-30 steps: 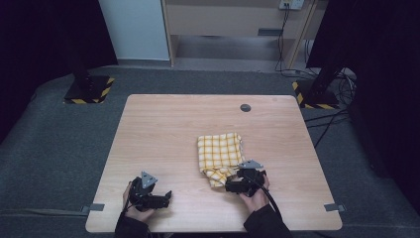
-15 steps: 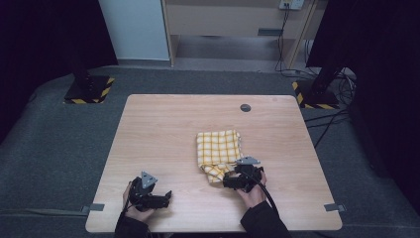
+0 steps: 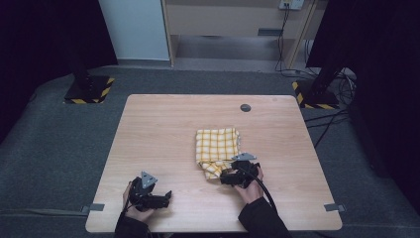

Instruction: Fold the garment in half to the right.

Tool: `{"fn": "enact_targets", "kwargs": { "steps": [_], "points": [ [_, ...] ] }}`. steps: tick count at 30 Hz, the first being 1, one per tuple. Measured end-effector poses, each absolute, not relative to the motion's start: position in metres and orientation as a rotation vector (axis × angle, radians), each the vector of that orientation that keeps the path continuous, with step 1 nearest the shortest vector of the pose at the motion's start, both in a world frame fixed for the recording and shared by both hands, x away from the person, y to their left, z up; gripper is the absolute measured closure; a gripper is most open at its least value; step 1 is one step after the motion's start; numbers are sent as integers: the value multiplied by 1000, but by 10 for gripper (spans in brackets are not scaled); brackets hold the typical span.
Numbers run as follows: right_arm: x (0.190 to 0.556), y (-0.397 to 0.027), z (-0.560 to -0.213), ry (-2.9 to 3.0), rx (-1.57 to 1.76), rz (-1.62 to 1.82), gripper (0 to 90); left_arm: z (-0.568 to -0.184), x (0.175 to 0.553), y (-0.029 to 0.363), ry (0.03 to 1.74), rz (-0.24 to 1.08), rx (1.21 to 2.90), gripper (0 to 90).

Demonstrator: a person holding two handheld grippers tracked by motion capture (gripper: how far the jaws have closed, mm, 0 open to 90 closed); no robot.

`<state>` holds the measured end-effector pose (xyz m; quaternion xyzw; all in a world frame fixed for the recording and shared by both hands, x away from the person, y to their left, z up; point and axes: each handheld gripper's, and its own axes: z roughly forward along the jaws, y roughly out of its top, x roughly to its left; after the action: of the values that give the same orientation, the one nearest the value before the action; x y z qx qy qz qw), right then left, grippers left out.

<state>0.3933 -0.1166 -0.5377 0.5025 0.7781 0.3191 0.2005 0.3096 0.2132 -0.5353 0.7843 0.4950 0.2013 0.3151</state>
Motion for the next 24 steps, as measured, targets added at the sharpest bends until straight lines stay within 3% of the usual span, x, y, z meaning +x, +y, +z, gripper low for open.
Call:
{"fn": "enact_targets", "kwargs": {
  "steps": [24],
  "points": [
    [411,-113,-537,2284,1288,929,4,-535,310,213,1304,530,2066,0]
  ]
}}
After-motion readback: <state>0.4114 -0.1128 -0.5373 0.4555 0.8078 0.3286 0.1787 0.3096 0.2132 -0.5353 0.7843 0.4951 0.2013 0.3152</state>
